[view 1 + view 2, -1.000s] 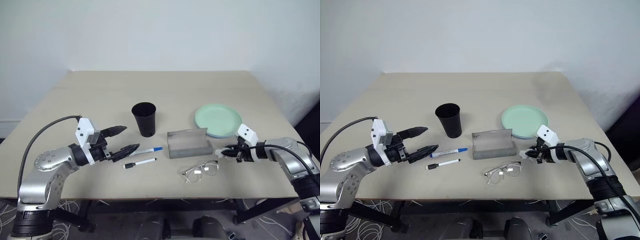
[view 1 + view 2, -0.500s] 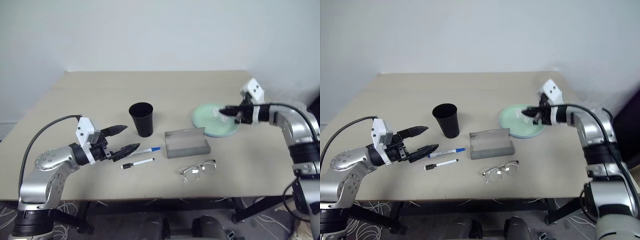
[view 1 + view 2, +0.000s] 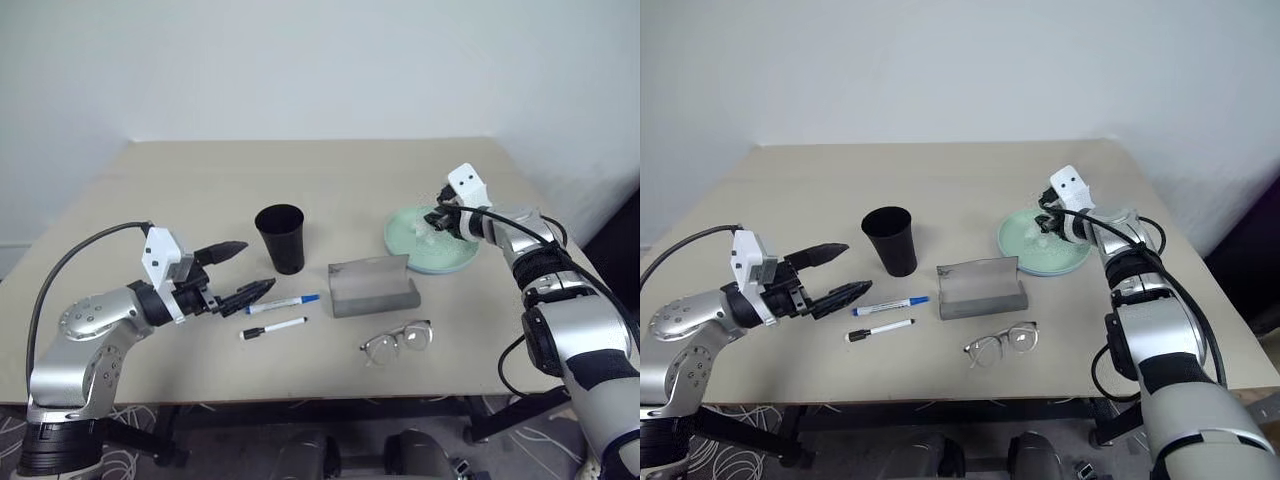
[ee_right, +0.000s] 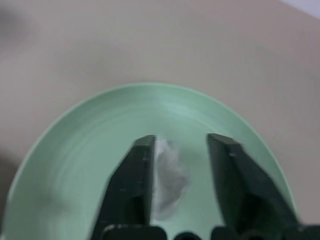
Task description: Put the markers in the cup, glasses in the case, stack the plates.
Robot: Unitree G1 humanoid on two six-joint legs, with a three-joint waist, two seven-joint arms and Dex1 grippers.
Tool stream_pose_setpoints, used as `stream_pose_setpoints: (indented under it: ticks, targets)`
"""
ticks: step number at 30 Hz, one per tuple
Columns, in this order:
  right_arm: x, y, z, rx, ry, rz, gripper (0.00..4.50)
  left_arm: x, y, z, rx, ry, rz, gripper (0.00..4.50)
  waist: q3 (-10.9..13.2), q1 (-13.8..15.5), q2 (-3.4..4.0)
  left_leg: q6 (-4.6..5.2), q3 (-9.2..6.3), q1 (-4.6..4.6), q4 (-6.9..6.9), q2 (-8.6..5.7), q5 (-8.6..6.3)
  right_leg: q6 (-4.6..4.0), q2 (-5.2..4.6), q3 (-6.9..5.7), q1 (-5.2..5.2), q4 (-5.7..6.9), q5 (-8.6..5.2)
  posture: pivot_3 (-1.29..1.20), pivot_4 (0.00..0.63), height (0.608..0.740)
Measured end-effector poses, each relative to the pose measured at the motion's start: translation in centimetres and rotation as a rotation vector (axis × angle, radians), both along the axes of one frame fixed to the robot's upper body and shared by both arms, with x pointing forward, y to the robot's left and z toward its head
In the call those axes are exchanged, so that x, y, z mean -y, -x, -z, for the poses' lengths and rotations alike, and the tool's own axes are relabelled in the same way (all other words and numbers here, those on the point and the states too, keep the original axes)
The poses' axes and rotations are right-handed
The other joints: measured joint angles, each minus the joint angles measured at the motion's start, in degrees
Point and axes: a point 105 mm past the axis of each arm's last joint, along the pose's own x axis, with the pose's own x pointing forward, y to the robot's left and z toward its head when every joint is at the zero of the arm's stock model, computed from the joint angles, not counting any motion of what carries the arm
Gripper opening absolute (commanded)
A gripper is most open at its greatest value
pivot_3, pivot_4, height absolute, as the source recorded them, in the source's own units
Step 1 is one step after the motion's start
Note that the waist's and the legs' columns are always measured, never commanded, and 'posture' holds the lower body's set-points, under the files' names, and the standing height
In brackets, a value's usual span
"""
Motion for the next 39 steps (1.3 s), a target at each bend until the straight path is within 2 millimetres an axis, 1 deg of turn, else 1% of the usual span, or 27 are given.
stream_pose_setpoints:
  ticks: [5, 9, 11, 13, 16, 17, 18, 20, 21, 23, 26, 30, 33, 34, 37, 39]
  targets:
    - [0.4, 0.1, 0.2, -0.009, 0.001, 0.009, 4.48, 0.4, -0.1, -0.5, 0.02, -0.005, 0.007, 4.5, 0.0, -0.7, 0.01, -0.08, 0.01, 0.06, 0.03, 0.04, 0.08, -0.09, 0.04, 0.04, 0.0, 0.1, 0.06, 0.0, 0.0, 0.704]
    - [1.4, 0.2, -0.4, -0.008, -0.006, -0.002, 4.48, 1.4, -0.4, -1.4, 0.058, -0.013, 0.045, 4.5, 0.0, -0.7, 0.01, -0.08, -0.02, 0.07, 0.04, 0.05, 0.14, -0.12, 0.05, 0.03, 0.02, 0.12, 0.08, 0.0, 0.0, 0.704]
    - [2.0, 0.4, -1.5, 0.009, -0.007, -0.028, 4.48, 2.4, -0.6, -1.8, 0.072, -0.023, 0.076, 4.5, 0.0, -0.6, 0.03, -0.05, -0.02, 0.05, 0.07, 0.05, 0.16, -0.12, 0.05, 0.03, 0.03, 0.12, 0.08, 0.0, 0.0, 0.704]
    - [2.7, 0.7, -3.1, 0.038, -0.013, -0.056, 4.48, 3.5, -1.1, -2.1, 0.091, -0.037, 0.107, 4.5, 0.0, -0.6, 0.01, -0.04, -0.04, 0.07, 0.08, 0.05, 0.15, -0.12, 0.04, 0.02, 0.06, 0.1, 0.08, 0.0, 0.0, 0.704]
    - [4.8, 2.0, -4.7, 0.044, -0.035, -0.07, 4.48, 5.7, -2.5, -2.9, 0.151, -0.052, 0.118, 4.5, 0.0, 0.1, 0.01, -0.01, -0.19, 0.06, 0.16, 0.03, 0.16, -0.11, 0.02, -0.1, 0.2, 0.03, 0.09, 0.0, 0.0, 0.704]
    - [5.1, 2.4, -5.0, 0.043, -0.037, -0.078, 4.48, 6.2, -2.8, -3.2, 0.167, -0.058, 0.111, 4.5, 0.0, 0.1, 0.01, 0.0, -0.2, 0.07, 0.17, 0.03, 0.16, -0.11, 0.02, -0.1, 0.21, 0.03, 0.09, 0.0, 0.0, 0.704]
    - [5.6, 3.3, -5.4, 0.033, -0.032, -0.094, 4.48, 7.0, -3.5, -3.4, 0.182, -0.072, 0.109, 4.5, 0.0, 0.3, 0.01, 0.02, -0.23, 0.07, 0.2, 0.03, 0.15, -0.1, 0.01, -0.13, 0.24, 0.03, 0.09, 0.0, 0.0, 0.704]
    - [6.0, 4.6, -5.9, 0.017, -0.029, -0.132, 4.48, 7.9, -4.1, -3.5, 0.187, -0.097, 0.113, 4.5, 0.0, 0.3, 0.02, 0.07, -0.24, 0.1, 0.22, 0.04, 0.12, -0.08, 0.01, -0.15, 0.25, 0.04, 0.1, 0.0, 0.0, 0.704]
    - [6.3, 5.6, -6.2, 0.001, -0.022, -0.165, 4.48, 8.6, -4.4, -3.4, 0.178, -0.11, 0.126, 4.5, 0.0, 0.3, 0.04, 0.17, -0.25, 0.09, 0.23, 0.04, 0.06, -0.06, 0.01, -0.17, 0.26, 0.04, 0.11, 0.0, 0.0, 0.704]
    - [6.6, 7.2, -6.7, -0.015, 0.004, -0.225, 4.48, 9.9, -4.6, -2.9, 0.141, -0.132, 0.153, 4.5, 0.0, 0.3, 0.04, 0.46, -0.33, 0.08, 0.27, 0.05, -0.08, -0.01, 0.0, -0.25, 0.29, 0.03, 0.13, 0.0, 0.0, 0.704]
    - [6.1, 9.7, -7.1, -0.047, 0.026, -0.337, 4.48, 12.0, -4.5, -1.4, 0.053, -0.197, 0.216, 4.5, 0.0, 0.3, 0.02, 0.67, -0.39, 0.09, 0.43, 0.08, -0.21, -0.01, -0.01, -0.32, 0.35, 0.03, 0.13, 0.0, 0.0, 0.704]
    - [4.8, 11.8, -7.4, -0.081, 0.022, -0.421, 4.48, 14.6, -3.5, 0.7, -0.063, -0.308, 0.316, 4.5, 0.1, 0.5, -0.02, 0.74, -0.44, 0.05, 0.67, 0.15, -0.25, -0.01, -0.12, -0.42, 0.39, 0.03, 0.13, 0.0, 0.0, 0.704]
    - [4.1, 12.9, -7.7, -0.099, 0.012, -0.459, 4.48, 15.6, -3.1, 1.5, -0.122, -0.373, 0.338, 4.5, 0.1, 1.0, -0.03, 0.78, -0.52, 0.05, 0.79, 0.2, -0.28, -0.01, -0.2, -0.55, 0.38, -0.01, 0.13, 0.0, 0.0, 0.704]
    - [4.2, 13.4, -7.6, -0.118, 0.013, -0.47, 4.48, 16.2, -2.9, 1.8, -0.149, -0.388, 0.348, 4.5, 0.1, 1.2, -0.05, 0.79, -0.55, 0.05, 0.81, 0.2, -0.29, -0.01, -0.24, -0.61, 0.4, -0.03, 0.13, 0.0, 0.0, 0.704]
    - [3.4, 14.5, -7.5, -0.15, -0.006, -0.52, 4.48, 17.1, -2.1, 2.5, -0.207, -0.433, 0.373, 4.5, 0.1, 1.4, -0.1, 0.81, -0.68, 0.01, 0.81, 0.2, -0.31, -0.01, -0.3, -0.72, 0.43, -0.13, 0.13, 0.0, 0.0, 0.704]
    - [3.2, 15.4, -7.2, -0.184, -0.009, -0.563, 4.48, 17.6, -1.6, 2.9, -0.241, -0.461, 0.389, 4.5, 0.2, 1.5, -0.12, 0.84, -0.78, -0.02, 0.81, 0.2, -0.35, -0.01, -0.32, -0.79, 0.47, -0.2, 0.13, 0.0, 0.0, 0.704]
